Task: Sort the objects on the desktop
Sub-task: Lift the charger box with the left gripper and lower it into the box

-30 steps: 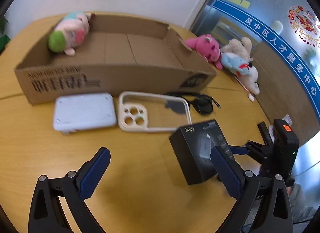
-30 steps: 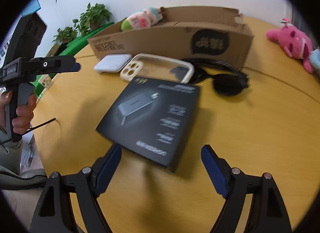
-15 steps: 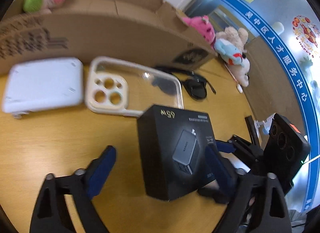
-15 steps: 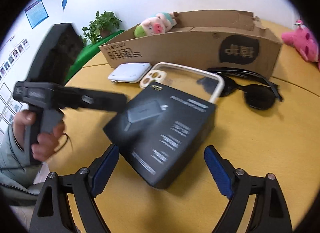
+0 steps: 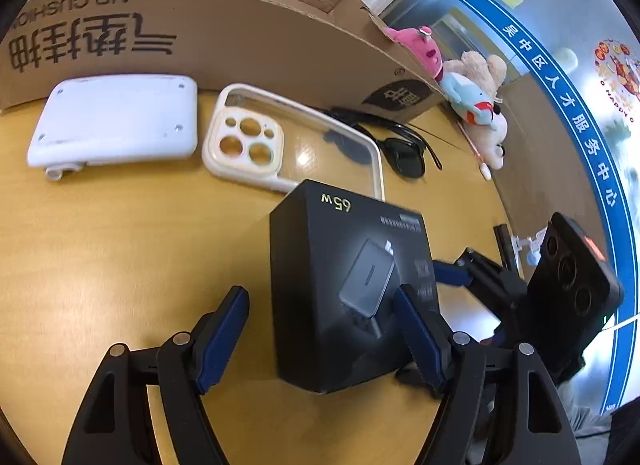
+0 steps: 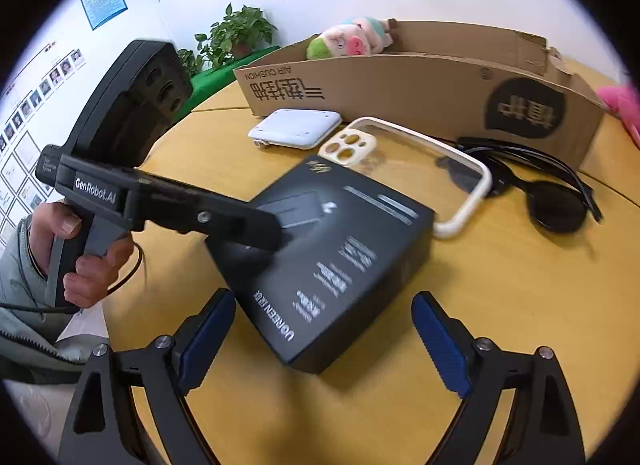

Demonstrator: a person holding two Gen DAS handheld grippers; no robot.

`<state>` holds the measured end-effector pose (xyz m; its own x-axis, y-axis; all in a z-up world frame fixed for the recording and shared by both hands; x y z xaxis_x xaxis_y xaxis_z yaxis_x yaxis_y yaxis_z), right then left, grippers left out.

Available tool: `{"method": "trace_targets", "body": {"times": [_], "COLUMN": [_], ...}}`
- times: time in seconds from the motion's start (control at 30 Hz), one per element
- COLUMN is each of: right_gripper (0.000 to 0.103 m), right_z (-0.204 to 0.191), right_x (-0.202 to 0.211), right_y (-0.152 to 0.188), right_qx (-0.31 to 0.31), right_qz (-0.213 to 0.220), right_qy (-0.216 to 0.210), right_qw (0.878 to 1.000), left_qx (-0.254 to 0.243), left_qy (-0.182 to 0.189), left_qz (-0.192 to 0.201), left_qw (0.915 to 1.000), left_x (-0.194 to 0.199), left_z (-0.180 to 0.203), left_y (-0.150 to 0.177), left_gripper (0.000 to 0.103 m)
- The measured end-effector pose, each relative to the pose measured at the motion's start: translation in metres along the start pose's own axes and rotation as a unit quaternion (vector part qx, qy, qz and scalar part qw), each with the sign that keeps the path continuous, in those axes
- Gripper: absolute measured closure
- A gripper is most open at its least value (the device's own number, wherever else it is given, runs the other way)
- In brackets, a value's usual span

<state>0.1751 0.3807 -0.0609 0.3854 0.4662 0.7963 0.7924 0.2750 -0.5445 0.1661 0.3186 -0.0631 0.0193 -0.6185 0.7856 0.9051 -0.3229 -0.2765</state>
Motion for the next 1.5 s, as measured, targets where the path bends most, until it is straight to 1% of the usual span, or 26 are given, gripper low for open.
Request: {"method": "trace_targets", "body": {"times": [0.03, 0.07, 0.13, 0.23, 0.3, 0.4, 0.5, 0.53, 0.63, 0.7, 0.73, 0.8, 0.83, 0.9, 0.93, 1.0, 1.1, 1.2, 1.33, 1.5], "right_gripper": [0.012, 0.012, 0.013, 0.016, 0.017, 0.017, 0.017, 0.018, 0.017, 0.017, 0.017, 0.017, 0.017, 0.017, 0.017, 0.017, 0.017, 0.017, 0.017, 0.017], "right_z": [-0.003, -0.004, -0.002, -0.004, -0.011, -0.021, -0.033, -0.036, -0.045, -0.048, -0.050, -0.052, -0.053, -0.054, -0.053, -0.049, -0.038, -0.024, 0.005, 0.056], "right_x": [-0.005, -0.011, -0.017, -0.018, -0.013, 0.006, 0.036, 0.045, 0.068, 0.083, 0.091, 0.106, 0.113, 0.127, 0.131, 0.139, 0.146, 0.145, 0.121, 0.072], "right_y": [-0.002, -0.004, -0.006, -0.008, -0.012, -0.032, -0.069, -0.083, -0.125, -0.161, -0.179, -0.212, -0.228, -0.262, -0.275, -0.305, -0.343, -0.374, -0.404, -0.422], "right_qx": [0.009, 0.020, 0.026, 0.025, 0.031, 0.044, 0.069, 0.079, 0.112, 0.135, 0.143, 0.152, 0.158, 0.171, 0.176, 0.182, 0.178, 0.172, 0.161, 0.130], "right_qz": [-0.004, -0.007, -0.009, -0.002, 0.008, 0.042, 0.089, 0.103, 0.140, 0.164, 0.178, 0.200, 0.210, 0.229, 0.232, 0.241, 0.249, 0.247, 0.221, 0.184], "right_qy": [0.005, 0.020, 0.041, 0.048, 0.058, 0.068, 0.081, 0.086, 0.106, 0.125, 0.132, 0.137, 0.138, 0.142, 0.143, 0.144, 0.146, 0.151, 0.143, 0.122], "right_qw": [1.000, 1.000, 0.999, 0.999, 0.998, 0.996, 0.990, 0.988, 0.978, 0.969, 0.965, 0.958, 0.955, 0.948, 0.946, 0.943, 0.941, 0.942, 0.951, 0.967], "left_qx": [-0.006, -0.014, -0.027, -0.023, -0.024, -0.027, -0.043, -0.054, -0.082, -0.100, -0.112, -0.124, -0.134, -0.151, -0.155, -0.157, -0.153, -0.147, -0.134, -0.108], "left_qy": [0.004, 0.007, -0.007, -0.011, -0.010, -0.009, -0.016, -0.024, -0.047, -0.063, -0.073, -0.083, -0.093, -0.113, -0.119, -0.120, -0.102, -0.089, -0.094, -0.097], "left_qz": [-0.002, -0.006, -0.002, 0.003, 0.012, 0.041, 0.087, 0.107, 0.150, 0.184, 0.203, 0.228, 0.243, 0.262, 0.270, 0.279, 0.283, 0.279, 0.254, 0.215], "left_qw": [1.0000, 0.9999, 0.9996, 0.9997, 0.9996, 0.9988, 0.9952, 0.9925, 0.9840, 0.9759, 0.9700, 0.9622, 0.9563, 0.9463, 0.9429, 0.9398, 0.9412, 0.9448, 0.9533, 0.9658], "left_x": [-0.002, -0.005, -0.005, 0.001, 0.012, 0.040, 0.083, 0.102, 0.144, 0.175, 0.195, 0.222, 0.238, 0.259, 0.268, 0.284, 0.297, 0.295, 0.268, 0.221], "left_z": [0.003, 0.007, 0.007, 0.004, 0.005, 0.011, 0.024, 0.031, 0.045, 0.055, 0.061, 0.069, 0.075, 0.082, 0.083, 0.084, 0.080, 0.071, 0.045, 0.009], "left_y": [-0.001, -0.001, -0.001, 0.000, -0.002, -0.014, -0.040, -0.053, -0.085, -0.111, -0.126, -0.149, -0.164, -0.188, -0.201, -0.226, -0.265, -0.301, -0.346, -0.386], "left_gripper": [0.031, 0.031, 0.030, 0.032, 0.032, 0.033, 0.033, 0.033, 0.033, 0.033, 0.033, 0.033, 0.033, 0.034, 0.035, 0.035, 0.035, 0.035, 0.035, 0.035]}}
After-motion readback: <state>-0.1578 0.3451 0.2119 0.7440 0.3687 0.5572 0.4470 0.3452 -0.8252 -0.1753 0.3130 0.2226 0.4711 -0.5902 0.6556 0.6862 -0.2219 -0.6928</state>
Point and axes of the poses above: each gripper's, at about its wrist camera, not at the fingertips, and x roughly against the way its jaws point, z to its right, y to its underside, the point moved 10 cm from there along -x, roughly the way its jaws point, and after that the axes turned 5 degrees about -z, right-handed, at the moved point
